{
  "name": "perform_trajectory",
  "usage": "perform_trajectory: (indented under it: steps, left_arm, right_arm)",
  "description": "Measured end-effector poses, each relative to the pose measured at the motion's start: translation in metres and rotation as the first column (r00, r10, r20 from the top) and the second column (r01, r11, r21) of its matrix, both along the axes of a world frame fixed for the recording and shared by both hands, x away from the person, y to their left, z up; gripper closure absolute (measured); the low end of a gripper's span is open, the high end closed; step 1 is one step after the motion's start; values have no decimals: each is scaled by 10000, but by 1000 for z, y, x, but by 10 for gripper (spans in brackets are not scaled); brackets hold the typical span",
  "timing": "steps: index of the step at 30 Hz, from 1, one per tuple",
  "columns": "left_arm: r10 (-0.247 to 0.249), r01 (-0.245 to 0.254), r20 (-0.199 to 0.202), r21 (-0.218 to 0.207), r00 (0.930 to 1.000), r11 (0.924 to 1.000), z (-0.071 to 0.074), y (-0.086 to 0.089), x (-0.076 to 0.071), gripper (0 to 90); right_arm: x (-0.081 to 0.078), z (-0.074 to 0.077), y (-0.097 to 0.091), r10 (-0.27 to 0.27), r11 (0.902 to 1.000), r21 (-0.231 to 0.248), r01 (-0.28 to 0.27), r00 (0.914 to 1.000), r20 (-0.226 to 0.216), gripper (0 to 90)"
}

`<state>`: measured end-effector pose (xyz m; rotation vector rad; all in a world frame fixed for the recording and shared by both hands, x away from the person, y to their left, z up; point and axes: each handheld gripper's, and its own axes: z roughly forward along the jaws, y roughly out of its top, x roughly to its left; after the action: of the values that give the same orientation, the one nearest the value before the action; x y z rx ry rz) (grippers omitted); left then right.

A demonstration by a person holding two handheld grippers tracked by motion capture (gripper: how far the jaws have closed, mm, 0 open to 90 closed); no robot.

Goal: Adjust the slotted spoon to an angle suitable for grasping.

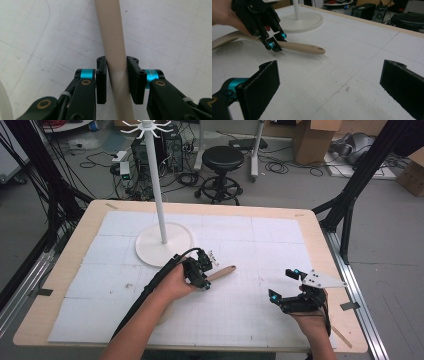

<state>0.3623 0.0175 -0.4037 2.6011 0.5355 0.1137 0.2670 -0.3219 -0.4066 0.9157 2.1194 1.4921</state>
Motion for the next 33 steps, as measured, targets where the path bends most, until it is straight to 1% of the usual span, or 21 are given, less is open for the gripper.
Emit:
perform_trajectory:
  steps: [2, 5, 7, 8, 10, 14, 16, 19, 20, 21, 22, 23, 24, 25, 26, 27, 29, 30, 31, 32, 33]
  left_arm:
    - [30, -27, 68, -379, 10000, 9993, 6, 3, -2, 729]
    - [-28, 47, 245, -796, 9997, 9968, 17, 9, -4, 738]
    - [32, 28, 586, -1011, 9983, 9949, 25, 14, -6, 739]
    - [69, 21, 738, -1202, 9973, 9927, 30, 17, -7, 740]
    - [48, 89, 967, -1406, 9953, 9900, 37, 21, -9, 741]
    - [146, 90, 1209, -1923, 9926, 9813, 52, 31, -11, 743]
    - [204, 103, 1429, -2106, 9895, 9775, 61, 36, -13, 743]
    - [210, 190, 1475, -2641, 9888, 9643, 72, 44, -15, 744]
    - [177, 229, 1433, -2768, 9895, 9607, 75, 47, -15, 744]
    - [135, 299, 1494, -2849, 9887, 9581, 79, 49, -16, 744]
    - [140, 321, 1568, -2875, 9875, 9573, 82, 51, -17, 743]
    - [163, 324, 1592, -2990, 9871, 9537, 85, 53, -18, 743]
    - [163, 324, 1592, -2990, 9871, 9537, 85, 53, -18, 743]
    - [103, 437, 1660, -3182, 9861, 9470, 92, 59, -21, 744]
    - [70, 509, 1715, -3306, 9852, 9424, 95, 62, -22, 744]
    - [57, 562, 1743, -3482, 9847, 9357, 99, 64, -24, 744]
    - [-6, 708, 1831, -3775, 9831, 9233, 105, 71, -26, 744]
    - [-35, 774, 1832, -3982, 9831, 9140, 109, 75, -28, 744]
    - [-61, 824, 1844, -4095, 9828, 9086, 111, 77, -28, 744]
    - [-63, 868, 1868, -4262, 9824, 9005, 113, 80, -30, 744]
    - [-83, 916, 1887, -4376, 9820, 8945, 116, 83, -30, 744]
  right_arm:
    - [0, 0, 0, -2, 10000, -2, 2, 10000, 9, 13]
    - [0, 0, 0, 6, 10000, -12, -6, 10000, -20, 13]
    - [0, 0, 1, 5, 10000, -12, -5, 10000, -24, 14]
    - [0, 0, 1, 13, 10000, -51, -13, 10000, 7, 14]
    - [-1, 0, 1, 24, 10000, -28, -24, 10000, -8, 14]
    - [0, -1, 2, 29, 10000, -38, -29, 10000, -9, 14]
    - [0, -1, 2, 27, 9999, -99, -28, 10000, -43, 14]
    - [1, -2, 2, 50, 9999, -94, -50, 10000, -32, 14]
    - [1, -2, 2, 61, 9999, -84, -61, 10000, -56, 14]
    - [1, -2, 2, 75, 9999, -100, -75, 10000, -47, 14]
    - [0, -2, 3, 79, 9999, -91, -80, 9999, -77, 14]
    - [0, -2, 3, 73, 9999, -95, -74, 9999, -78, 14]
    - [0, -2, 3, 73, 9999, -95, -74, 9999, -78, 14]
    - [1, -2, 4, 102, 9999, -109, -103, 9999, -32, 14]
    - [1, -2, 4, 108, 9999, -113, -109, 9999, -31, 14]
    - [0, -2, 4, 126, 9999, -111, -127, 9999, -99, 14]
    - [1, -2, 5, 145, 9998, -117, -146, 9999, -82, 14]
    - [1, -2, 5, 156, 9998, -126, -158, 9998, -106, 14]
    - [2, -2, 6, 161, 9997, -194, -162, 9998, -80, 14]
    - [2, -2, 7, 179, 9996, -201, -181, 9998, -107, 14]
    - [2, -2, 8, 212, 9995, -243, -214, 9997, -109, 14]
